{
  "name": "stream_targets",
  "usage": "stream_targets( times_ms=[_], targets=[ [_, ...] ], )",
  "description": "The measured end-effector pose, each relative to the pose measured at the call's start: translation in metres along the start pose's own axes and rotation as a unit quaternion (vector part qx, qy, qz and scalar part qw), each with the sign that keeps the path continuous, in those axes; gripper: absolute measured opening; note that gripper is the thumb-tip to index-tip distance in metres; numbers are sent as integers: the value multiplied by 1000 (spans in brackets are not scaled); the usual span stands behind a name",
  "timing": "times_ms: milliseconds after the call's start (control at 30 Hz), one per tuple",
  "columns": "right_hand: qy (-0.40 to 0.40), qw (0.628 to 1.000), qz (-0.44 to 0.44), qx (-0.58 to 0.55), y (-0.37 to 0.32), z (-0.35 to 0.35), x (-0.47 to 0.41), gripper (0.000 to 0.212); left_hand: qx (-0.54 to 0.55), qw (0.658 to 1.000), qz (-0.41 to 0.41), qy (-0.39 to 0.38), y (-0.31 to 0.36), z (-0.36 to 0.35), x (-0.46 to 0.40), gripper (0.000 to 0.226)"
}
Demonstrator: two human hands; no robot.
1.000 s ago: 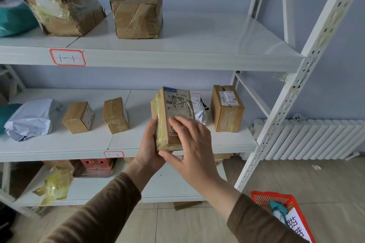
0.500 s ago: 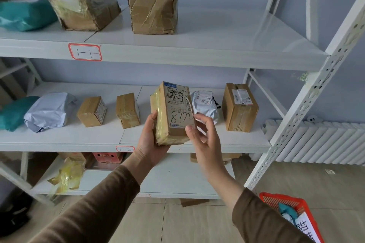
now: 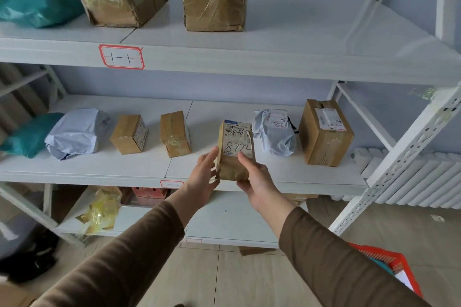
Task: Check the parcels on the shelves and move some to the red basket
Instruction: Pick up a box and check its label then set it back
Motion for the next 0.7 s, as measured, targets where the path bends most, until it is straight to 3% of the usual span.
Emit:
stream_targets(
  times_ms=[67, 200, 267, 400, 533, 700],
  targets=[
    [17, 1000, 0, 22, -3, -8, -24, 70, -35, 999, 10, -19, -2, 0, -17, 46],
    [47, 997, -12, 53, -12, -22, -69, 33, -71, 997, 4, -35, 11, 2, -65, 24],
    [60, 996, -28, 59, -15, -26, -93, 23, -96, 994, 7, -42, 19, 3, -90, 23],
    [92, 991, -42, 85, -19, -31, -138, 29, -155, 987, 23, -38, 29, 8, -142, 27],
    [120, 988, -46, 81, -20, -37, -175, 12, -148, 987, 45, -46, 27, 13, -184, 32],
    [166, 982, -44, 83, -12, -40, -210, 21, -128, 988, 69, -56, 8, 15, -231, 30]
  ],
)
Point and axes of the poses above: each hand's wrist, its own x-axis away from the middle knuckle, its own z-axis out of the back of the hand, y = z × x, the point moved 5 cm from there along -x, towards the middle knuckle, and after that the axes turned 9 degrees about x, right-handed, at the moved point
